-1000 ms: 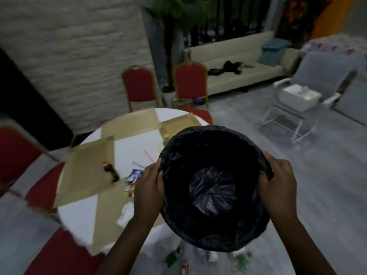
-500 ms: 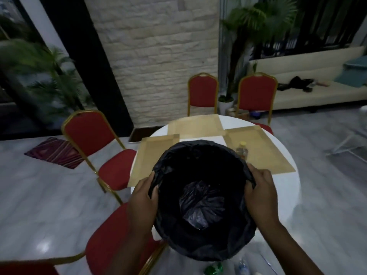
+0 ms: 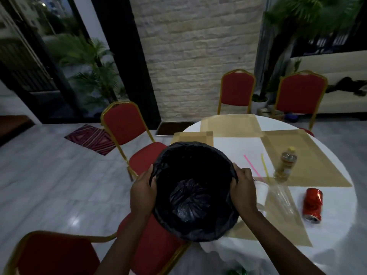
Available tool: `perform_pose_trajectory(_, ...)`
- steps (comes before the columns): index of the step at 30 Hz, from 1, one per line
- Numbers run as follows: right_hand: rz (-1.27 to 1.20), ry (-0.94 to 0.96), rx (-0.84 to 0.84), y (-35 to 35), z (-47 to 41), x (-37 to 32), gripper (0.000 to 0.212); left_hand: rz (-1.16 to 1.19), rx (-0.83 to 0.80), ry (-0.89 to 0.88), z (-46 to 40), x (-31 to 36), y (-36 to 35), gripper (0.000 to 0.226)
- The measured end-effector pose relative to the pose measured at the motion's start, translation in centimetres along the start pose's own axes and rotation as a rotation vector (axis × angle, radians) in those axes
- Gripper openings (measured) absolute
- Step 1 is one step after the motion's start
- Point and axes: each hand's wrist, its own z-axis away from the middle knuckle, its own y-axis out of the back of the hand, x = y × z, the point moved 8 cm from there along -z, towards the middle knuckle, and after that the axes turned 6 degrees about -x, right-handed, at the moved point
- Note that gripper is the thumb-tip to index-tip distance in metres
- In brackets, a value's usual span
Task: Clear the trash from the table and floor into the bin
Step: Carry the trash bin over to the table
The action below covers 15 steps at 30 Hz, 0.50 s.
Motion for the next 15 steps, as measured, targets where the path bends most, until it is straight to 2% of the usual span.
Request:
perform_pose_trajectory(7,0.017,0.051,-0.106,-4.4,-4.1,0.6,0.06,-0.032,0.042,0.028,-2.4,-1.3,-0.6,0.041)
perform_pose_trajectory(15,0.036,0.081,-0.201,-7.2,-5.9,4.4,0.061,-0.057,0.007,0.059,-2.0,-2.0,-3.9,0.042)
